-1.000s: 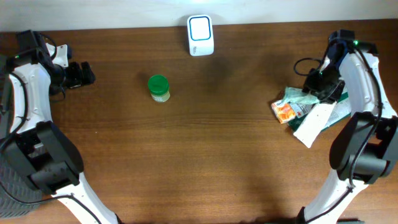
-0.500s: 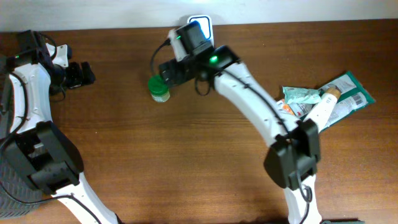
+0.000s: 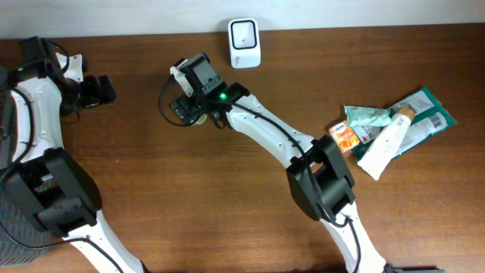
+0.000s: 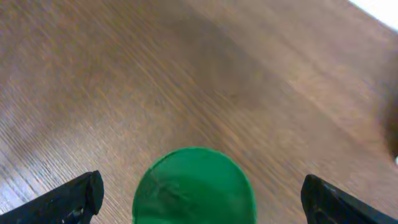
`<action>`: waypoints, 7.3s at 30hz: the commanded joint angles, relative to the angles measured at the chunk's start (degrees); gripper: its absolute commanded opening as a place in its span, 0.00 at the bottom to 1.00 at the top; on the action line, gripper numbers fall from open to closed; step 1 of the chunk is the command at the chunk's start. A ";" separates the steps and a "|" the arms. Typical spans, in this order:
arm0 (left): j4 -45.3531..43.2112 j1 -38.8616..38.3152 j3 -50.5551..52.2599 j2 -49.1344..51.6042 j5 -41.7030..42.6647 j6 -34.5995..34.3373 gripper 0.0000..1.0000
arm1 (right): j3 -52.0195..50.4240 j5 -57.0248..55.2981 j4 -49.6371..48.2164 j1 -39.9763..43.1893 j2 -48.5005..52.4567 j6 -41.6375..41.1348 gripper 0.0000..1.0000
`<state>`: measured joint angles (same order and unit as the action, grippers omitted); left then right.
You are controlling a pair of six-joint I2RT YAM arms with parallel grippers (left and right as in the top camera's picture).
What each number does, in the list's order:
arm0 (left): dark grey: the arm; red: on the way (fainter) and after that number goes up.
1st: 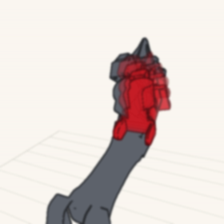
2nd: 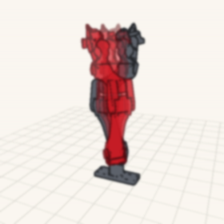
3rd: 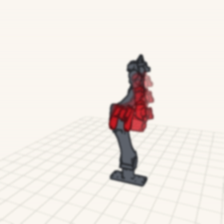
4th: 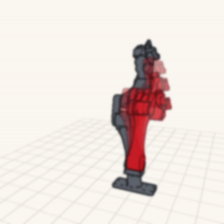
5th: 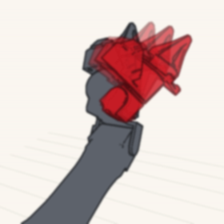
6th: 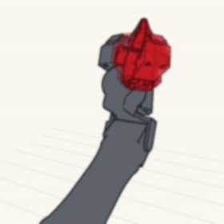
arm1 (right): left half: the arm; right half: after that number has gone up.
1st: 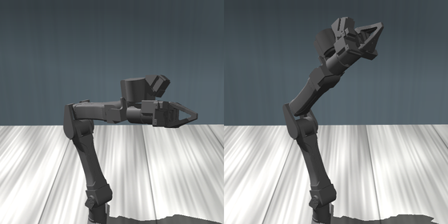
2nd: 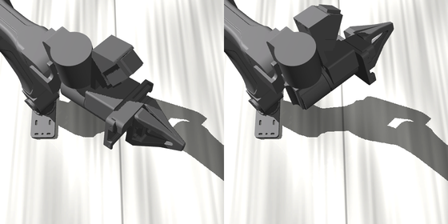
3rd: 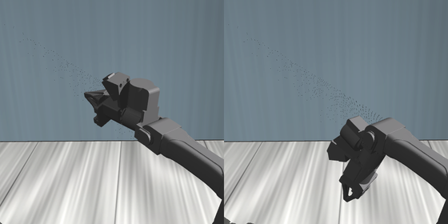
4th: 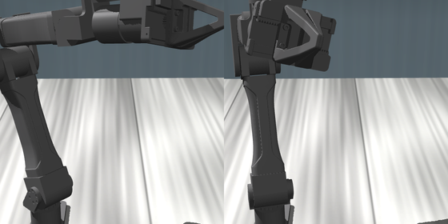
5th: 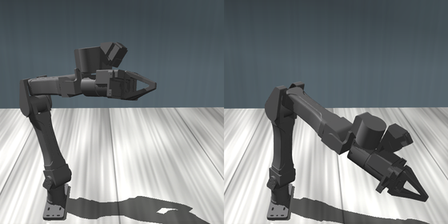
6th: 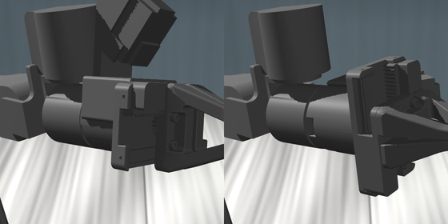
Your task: Scan the item barcode
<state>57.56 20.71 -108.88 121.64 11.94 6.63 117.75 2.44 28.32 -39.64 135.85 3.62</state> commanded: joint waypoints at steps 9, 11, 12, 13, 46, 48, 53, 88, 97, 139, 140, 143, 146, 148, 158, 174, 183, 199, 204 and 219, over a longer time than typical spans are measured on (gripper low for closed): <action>0.00 0.83 -0.57 0.31 -0.44 0.11 0.99 | 0.76 -3.61 -0.20 -0.04 3.41 0.00 0.73; -0.02 0.83 -0.57 0.31 -0.44 0.13 0.99 | 0.76 -3.58 -0.02 -0.04 3.39 0.00 0.66; -0.02 0.83 -0.57 0.31 -0.42 0.13 0.99 | 0.79 -3.58 0.28 -0.04 3.26 0.00 0.65; -0.02 0.83 -0.57 0.31 -0.44 0.13 0.99 | 0.76 -3.61 1.20 -0.04 2.60 0.00 0.64; -0.02 0.83 -0.57 0.31 -0.44 0.13 0.99 | -8.28 15.39 26.75 11.10 -6.95 13.55 0.62; -0.02 0.83 -0.57 0.31 -0.44 0.13 0.99 | -8.37 15.37 26.49 11.10 -6.95 13.57 0.62; -0.02 0.83 -0.57 0.31 -0.44 0.11 0.99 | -8.37 15.37 25.46 11.10 -6.95 13.55 0.62; -0.02 0.83 -0.57 0.31 -0.42 0.11 0.99 | 1.73 2.91 41.75 7.93 -6.71 17.29 0.67; -0.02 0.83 -0.57 0.31 -0.44 0.11 0.99 | 1.09 8.76 38.10 10.73 -5.84 -31.74 0.98; -0.02 0.83 -0.57 0.31 -0.44 0.11 0.99 | 0.92 9.03 44.02 9.18 -7.26 58.01 0.98; 0.00 0.83 -0.57 0.31 -0.44 0.13 0.99 | 2.75 8.04 43.91 9.27 -7.26 42.40 0.98; 0.00 0.83 -0.57 0.31 -0.42 0.13 0.99 | 10.23 6.62 47.56 9.66 -7.26 7.23 0.98; -0.02 0.83 -0.57 0.31 -0.44 0.13 0.99 | 10.12 11.74 49.33 9.60 -7.21 0.26 0.98; -0.02 0.83 -0.57 0.31 -0.42 0.11 0.99 | 9.51 4.98 50.82 10.25 -7.10 -8.13 0.86; -0.02 0.83 -0.57 0.31 -0.44 0.13 0.99 | 2.99 -0.98 47.78 8.90 -6.84 -22.10 0.93; -0.02 0.83 -0.57 0.31 -0.42 0.11 0.99 | -4.39 5.09 40.02 8.09 -6.80 -14.71 0.55; 0.00 0.83 -0.57 0.31 -0.42 0.11 0.99 | 3.82 37.94 44.76 12.72 -12.66 23.58 0.29; -0.02 0.83 -0.57 0.31 -0.44 0.13 0.99 | 5.16 27.28 35.17 22.43 -23.41 20.94 0.25; -0.02 0.83 -0.57 0.31 -0.42 0.13 0.99 | 5.16 -16.72 4.22 14.47 -7.87 36.72 0.22; -0.02 0.83 -0.57 0.31 -0.44 0.13 0.99 | 5.16 -25.20 -22.69 13.49 3.23 65.13 0.17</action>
<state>57.56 20.71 -108.88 121.64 11.94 6.63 121.49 -21.61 5.89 -25.19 139.28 68.93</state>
